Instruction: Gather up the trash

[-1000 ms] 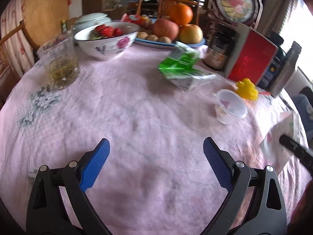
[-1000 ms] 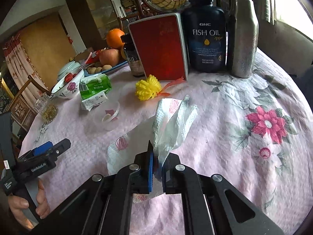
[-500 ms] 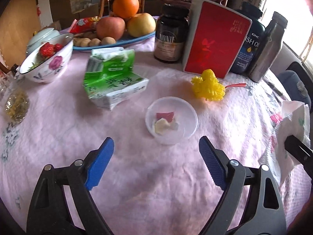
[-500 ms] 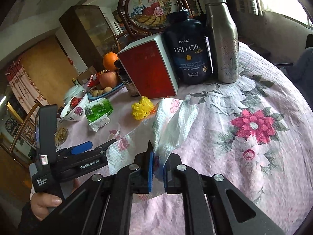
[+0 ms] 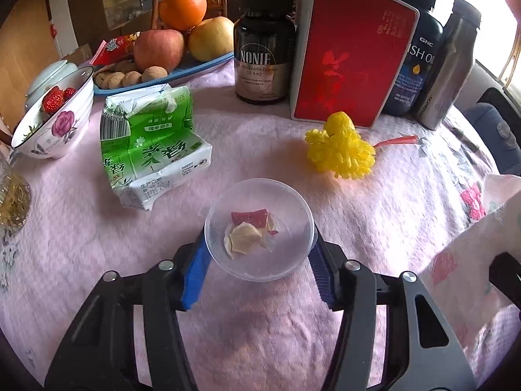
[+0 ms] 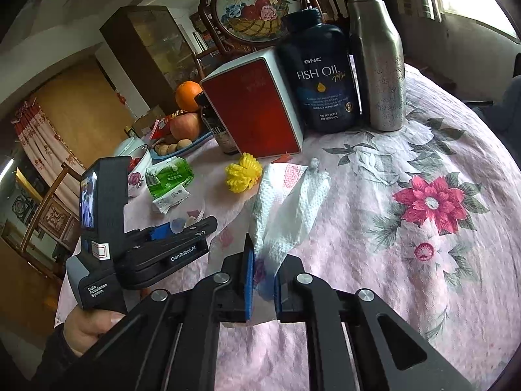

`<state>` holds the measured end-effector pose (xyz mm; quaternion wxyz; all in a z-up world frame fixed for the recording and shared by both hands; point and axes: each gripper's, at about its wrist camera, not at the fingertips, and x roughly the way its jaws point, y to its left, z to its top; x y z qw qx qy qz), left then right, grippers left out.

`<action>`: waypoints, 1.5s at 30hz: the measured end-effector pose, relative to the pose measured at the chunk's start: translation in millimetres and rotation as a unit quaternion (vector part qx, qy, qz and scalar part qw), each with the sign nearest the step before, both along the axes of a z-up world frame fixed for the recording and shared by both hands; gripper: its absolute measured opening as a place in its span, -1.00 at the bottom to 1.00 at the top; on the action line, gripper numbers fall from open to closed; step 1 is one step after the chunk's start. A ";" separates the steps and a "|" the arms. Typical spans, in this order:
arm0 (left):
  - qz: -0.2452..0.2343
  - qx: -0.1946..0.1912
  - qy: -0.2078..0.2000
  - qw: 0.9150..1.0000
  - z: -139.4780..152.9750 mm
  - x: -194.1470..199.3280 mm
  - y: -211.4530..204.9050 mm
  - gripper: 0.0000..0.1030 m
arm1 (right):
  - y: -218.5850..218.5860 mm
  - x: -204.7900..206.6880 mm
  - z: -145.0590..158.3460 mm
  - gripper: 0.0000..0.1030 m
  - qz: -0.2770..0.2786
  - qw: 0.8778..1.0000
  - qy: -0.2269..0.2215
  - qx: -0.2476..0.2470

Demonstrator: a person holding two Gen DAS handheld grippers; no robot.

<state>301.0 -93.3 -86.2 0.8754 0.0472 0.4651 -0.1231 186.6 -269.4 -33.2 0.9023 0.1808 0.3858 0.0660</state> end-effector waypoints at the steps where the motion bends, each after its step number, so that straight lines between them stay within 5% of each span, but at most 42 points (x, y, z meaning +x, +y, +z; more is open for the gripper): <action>1: -0.001 0.001 -0.001 1.000 0.7 -2.8 0.8 0.02 | -0.1 0.5 -1.1 -0.74 0.000 1.000 0.002 0.000; 16: 0.024 0.017 -0.037 0.999 35.0 -76.1 27.1 -0.06 | 12.6 13.4 -17.5 -0.79 0.010 0.999 0.028 -0.028; 28: 0.118 0.023 -0.062 0.991 59.9 -180.8 118.0 -0.06 | 53.3 2.9 -25.6 -0.80 0.077 0.996 0.033 -0.019; 45: 0.219 0.016 -0.089 0.971 64.1 -297.5 222.0 -0.06 | 169.1 -97.8 3.9 -0.81 0.215 0.977 0.010 -0.007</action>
